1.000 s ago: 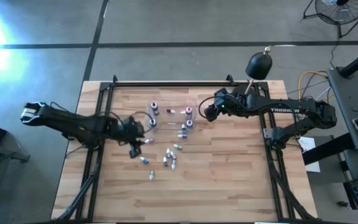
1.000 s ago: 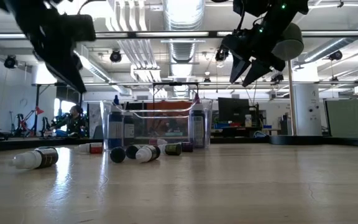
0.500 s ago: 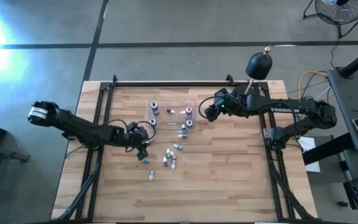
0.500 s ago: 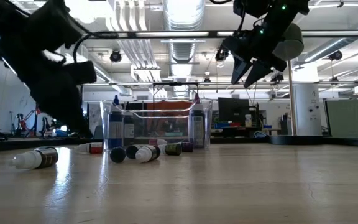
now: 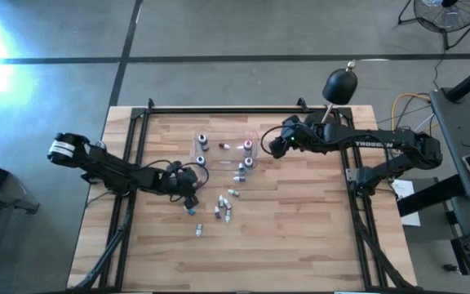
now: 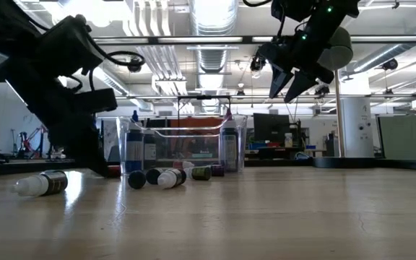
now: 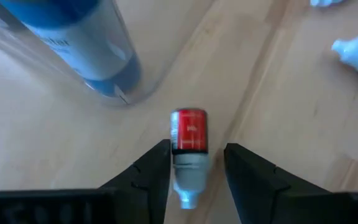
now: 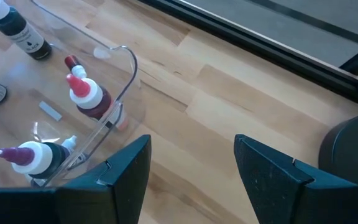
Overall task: Pick & Place food coloring
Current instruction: Put the small red food coloring bottle into the transparent bin
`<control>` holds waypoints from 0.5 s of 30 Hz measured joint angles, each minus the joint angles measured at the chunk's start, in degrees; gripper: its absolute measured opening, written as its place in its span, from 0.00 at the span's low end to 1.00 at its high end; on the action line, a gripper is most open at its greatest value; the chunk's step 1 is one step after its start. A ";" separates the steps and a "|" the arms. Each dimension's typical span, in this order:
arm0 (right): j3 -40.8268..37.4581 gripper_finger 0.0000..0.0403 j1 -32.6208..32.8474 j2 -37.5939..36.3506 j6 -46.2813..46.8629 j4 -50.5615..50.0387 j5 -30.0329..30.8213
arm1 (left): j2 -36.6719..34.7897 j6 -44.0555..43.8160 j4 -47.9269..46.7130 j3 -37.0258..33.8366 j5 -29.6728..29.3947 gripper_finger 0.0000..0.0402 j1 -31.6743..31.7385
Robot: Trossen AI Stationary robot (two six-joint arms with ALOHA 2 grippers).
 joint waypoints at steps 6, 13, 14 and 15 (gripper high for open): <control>0.01 0.56 0.00 0.00 0.16 -0.04 0.00 | 1.60 -0.16 -0.13 0.13 0.21 0.23 0.00; 0.01 0.56 0.02 0.00 0.16 -0.24 0.00 | -0.40 -2.66 -4.76 1.80 1.78 0.06 -0.25; 0.01 0.56 0.02 0.00 0.12 -0.28 0.00 | -1.56 -2.67 -8.04 2.74 3.47 0.06 -0.61; 0.01 0.56 0.02 0.00 0.03 -0.28 0.00 | -2.99 -2.65 -12.17 4.05 5.25 0.06 -1.23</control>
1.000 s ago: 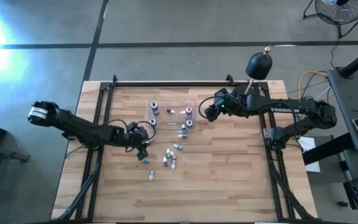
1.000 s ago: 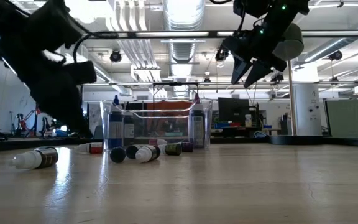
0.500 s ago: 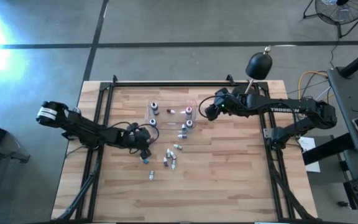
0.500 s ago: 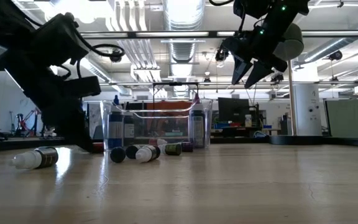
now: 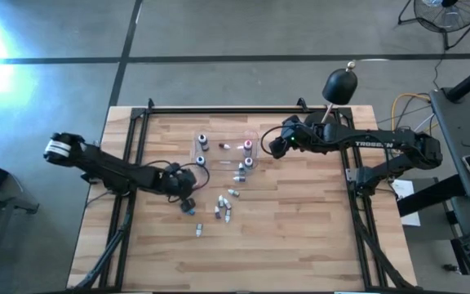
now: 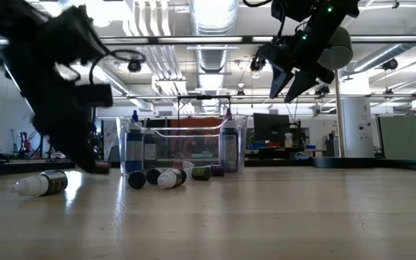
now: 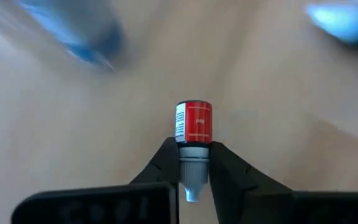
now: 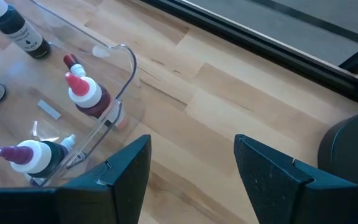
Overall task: Pick & Place food coloring
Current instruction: Put the small red food coloring bottle into the transparent bin, then put the small blue food coloring bottle into the transparent bin
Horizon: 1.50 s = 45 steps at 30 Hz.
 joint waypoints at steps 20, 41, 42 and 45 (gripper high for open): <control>-0.04 0.56 0.04 0.00 -0.07 -1.44 0.02 | -4.96 14.97 -9.20 23.93 1.50 0.39 18.22; -2.43 0.56 0.00 0.11 -1.37 -2.18 -0.26 | -1.03 24.35 -8.93 4.10 5.88 0.43 -12.91; -2.60 0.56 0.00 0.11 -1.05 -2.14 -0.28 | -0.58 24.58 -8.35 3.83 6.07 0.43 -12.89; -3.16 0.56 0.00 0.11 0.20 -2.16 -0.44 | 0.88 25.82 -5.56 2.19 6.00 0.43 -12.71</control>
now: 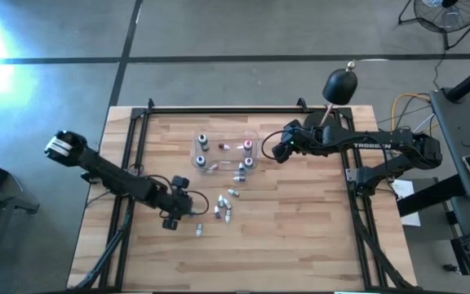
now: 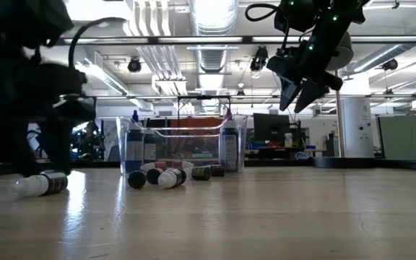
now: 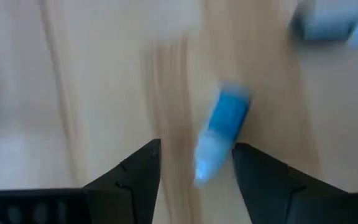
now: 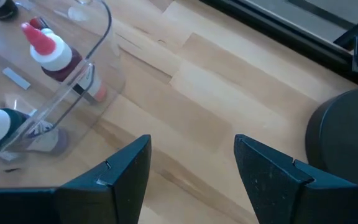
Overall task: Pick & Place food coloring
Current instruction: Put the small blue food coloring bottle into the transparent bin
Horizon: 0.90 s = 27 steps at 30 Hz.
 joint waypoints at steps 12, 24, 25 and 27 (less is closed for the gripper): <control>-1.44 0.56 6.31 -0.11 1.02 -6.49 -19.38 | 3.46 -4.78 4.30 1.11 2.67 0.21 0.93; -9.12 0.56 20.09 11.10 -8.00 31.10 -20.29 | -12.29 -13.12 -7.80 11.89 -4.98 0.10 7.42; -8.89 0.56 20.05 13.25 -8.05 33.87 -20.29 | -13.50 -11.63 -6.77 13.41 -6.64 0.12 9.03; -6.67 0.56 20.25 17.51 -8.87 35.72 -20.50 | -14.37 -5.97 -4.73 16.17 -7.31 0.15 13.86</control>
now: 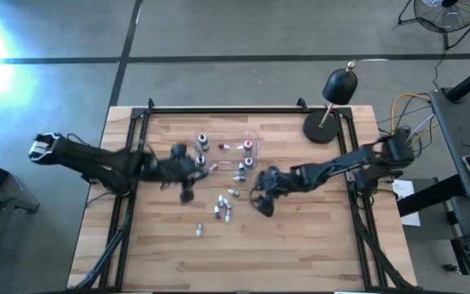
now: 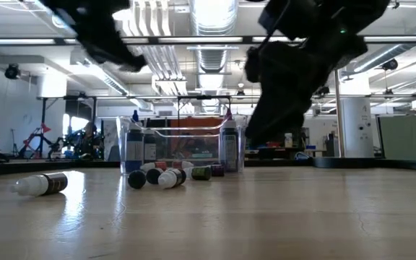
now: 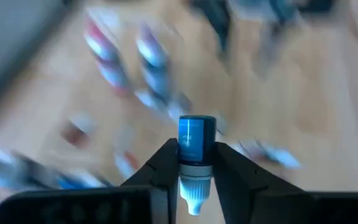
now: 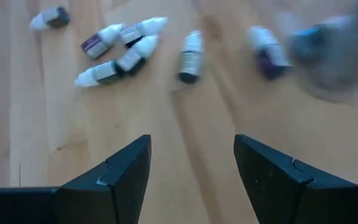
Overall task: Pick & Place food coloring
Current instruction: Put the small blue food coloring bottle into the transparent bin, then put the small violet food coloring bottle into the transparent bin
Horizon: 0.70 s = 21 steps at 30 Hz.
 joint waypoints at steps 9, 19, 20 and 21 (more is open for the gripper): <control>15.80 0.56 2.44 16.12 2.27 -3.14 17.42 | 10.60 10.42 9.62 2.78 12.68 0.34 24.13; 30.47 0.55 2.45 29.00 4.65 -10.83 14.24 | -1.30 4.30 -1.87 3.80 13.20 0.39 16.40; 32.14 0.54 2.42 29.81 5.10 -13.20 14.12 | -3.79 2.47 -3.52 3.80 11.37 0.39 14.76; 33.44 0.52 2.40 30.60 5.37 -15.18 14.36 | -6.05 0.82 -6.00 3.79 9.20 0.39 13.15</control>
